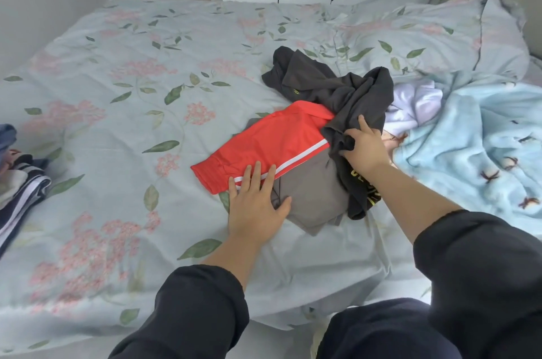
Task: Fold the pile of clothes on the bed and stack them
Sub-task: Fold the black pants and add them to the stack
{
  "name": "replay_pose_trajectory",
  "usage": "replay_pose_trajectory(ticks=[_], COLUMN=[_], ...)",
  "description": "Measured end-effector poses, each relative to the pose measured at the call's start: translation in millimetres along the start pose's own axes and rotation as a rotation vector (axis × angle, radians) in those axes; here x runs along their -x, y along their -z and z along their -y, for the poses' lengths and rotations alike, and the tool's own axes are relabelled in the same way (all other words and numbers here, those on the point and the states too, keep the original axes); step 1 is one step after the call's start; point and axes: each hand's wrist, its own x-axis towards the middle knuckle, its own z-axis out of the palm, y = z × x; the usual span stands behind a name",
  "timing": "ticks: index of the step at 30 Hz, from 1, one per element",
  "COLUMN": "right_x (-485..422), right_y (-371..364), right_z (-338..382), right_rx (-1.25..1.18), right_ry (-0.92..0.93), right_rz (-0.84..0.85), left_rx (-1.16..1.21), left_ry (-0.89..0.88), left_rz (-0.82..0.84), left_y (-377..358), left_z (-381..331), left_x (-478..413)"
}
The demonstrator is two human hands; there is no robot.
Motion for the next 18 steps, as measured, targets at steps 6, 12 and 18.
replay_pose_trajectory(ticks=[6,12,18], right_x=[37,92,84], right_y=[20,53,90], right_z=[8,42,54], right_rx=[-0.232,-0.417,-0.945], right_ry=[-0.087,0.105,0.104], right_rz=[-0.172,-0.118,-0.126], left_rx=[0.026,0.069,0.156], left_ry=[0.001,-0.013,-0.015], left_rz=[-0.012,-0.016,-0.088], left_y=[3,7,9], left_z=[0,0,2], left_x=[1,2,5])
